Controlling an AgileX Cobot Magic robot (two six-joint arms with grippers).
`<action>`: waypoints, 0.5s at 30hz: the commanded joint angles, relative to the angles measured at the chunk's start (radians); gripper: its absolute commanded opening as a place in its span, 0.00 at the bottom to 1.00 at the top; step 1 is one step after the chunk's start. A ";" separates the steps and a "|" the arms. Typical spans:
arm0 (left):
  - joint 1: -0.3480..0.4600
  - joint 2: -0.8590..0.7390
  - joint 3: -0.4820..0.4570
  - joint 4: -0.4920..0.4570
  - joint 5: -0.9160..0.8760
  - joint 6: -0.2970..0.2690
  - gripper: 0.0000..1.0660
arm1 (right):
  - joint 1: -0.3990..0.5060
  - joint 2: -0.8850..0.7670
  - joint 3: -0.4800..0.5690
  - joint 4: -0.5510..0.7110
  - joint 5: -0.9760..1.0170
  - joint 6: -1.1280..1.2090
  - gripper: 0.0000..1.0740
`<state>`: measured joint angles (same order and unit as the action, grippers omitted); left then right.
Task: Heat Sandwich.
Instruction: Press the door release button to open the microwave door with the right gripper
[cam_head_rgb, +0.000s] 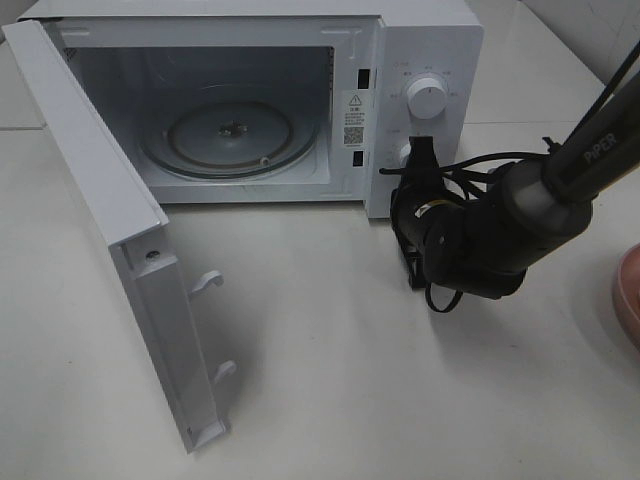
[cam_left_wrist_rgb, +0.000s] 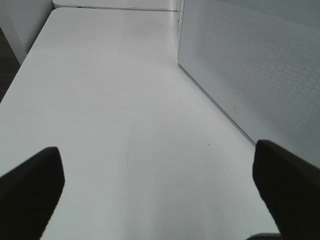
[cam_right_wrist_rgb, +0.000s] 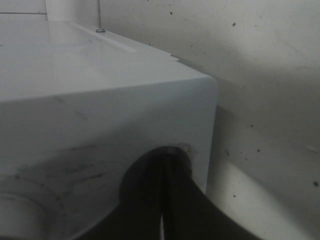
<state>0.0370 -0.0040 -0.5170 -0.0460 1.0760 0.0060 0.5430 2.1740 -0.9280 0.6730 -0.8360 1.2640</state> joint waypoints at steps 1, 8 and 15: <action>0.000 -0.019 0.000 -0.004 -0.010 -0.006 0.92 | -0.003 -0.035 -0.065 -0.089 -0.078 -0.009 0.00; 0.000 -0.019 0.000 -0.004 -0.010 -0.006 0.92 | -0.003 -0.080 0.018 -0.091 -0.024 -0.007 0.00; 0.000 -0.019 0.000 -0.004 -0.010 -0.006 0.92 | 0.037 -0.113 0.099 -0.098 0.034 -0.001 0.00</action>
<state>0.0370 -0.0040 -0.5170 -0.0460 1.0760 0.0060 0.5660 2.0830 -0.8400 0.6010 -0.7980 1.2650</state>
